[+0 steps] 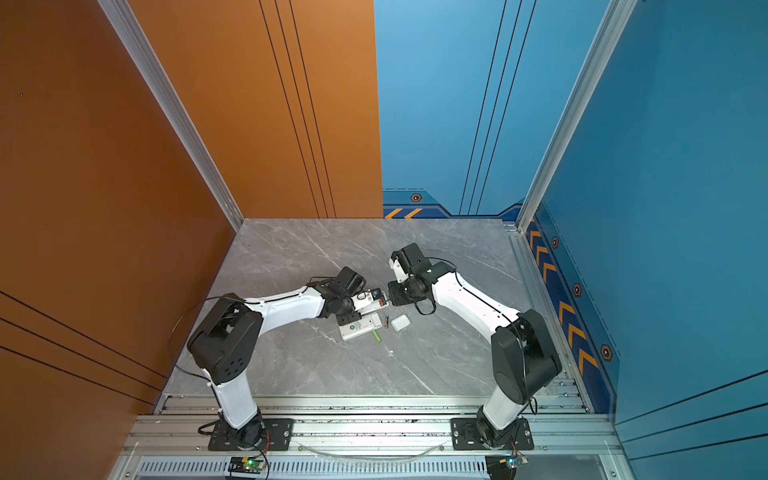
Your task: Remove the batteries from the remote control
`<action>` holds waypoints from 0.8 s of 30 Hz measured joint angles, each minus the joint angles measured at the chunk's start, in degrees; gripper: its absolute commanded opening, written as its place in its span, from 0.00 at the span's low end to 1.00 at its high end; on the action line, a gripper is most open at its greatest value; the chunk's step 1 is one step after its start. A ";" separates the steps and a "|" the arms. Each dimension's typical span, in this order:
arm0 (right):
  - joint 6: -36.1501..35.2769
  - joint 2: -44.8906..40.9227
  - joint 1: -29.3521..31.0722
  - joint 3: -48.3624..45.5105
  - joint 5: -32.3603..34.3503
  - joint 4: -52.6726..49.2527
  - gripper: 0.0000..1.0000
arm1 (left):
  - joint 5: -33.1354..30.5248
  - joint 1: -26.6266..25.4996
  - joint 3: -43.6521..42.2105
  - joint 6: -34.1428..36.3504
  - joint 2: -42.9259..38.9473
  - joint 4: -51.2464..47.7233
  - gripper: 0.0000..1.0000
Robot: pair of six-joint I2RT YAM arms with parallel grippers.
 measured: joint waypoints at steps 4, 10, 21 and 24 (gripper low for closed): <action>-0.44 0.28 0.13 0.48 0.46 -0.70 0.00 | -0.07 -0.02 0.02 0.00 0.00 0.02 0.08; -0.81 0.28 0.15 0.61 0.50 -1.22 0.00 | -0.17 -0.11 0.02 0.00 0.00 0.02 0.08; -1.92 0.61 0.13 1.51 0.76 -3.26 0.00 | -0.52 -0.35 0.02 0.24 0.00 0.17 0.08; -1.95 1.07 0.15 1.90 0.96 -3.58 0.00 | -0.55 -0.37 0.02 0.39 0.00 0.20 0.08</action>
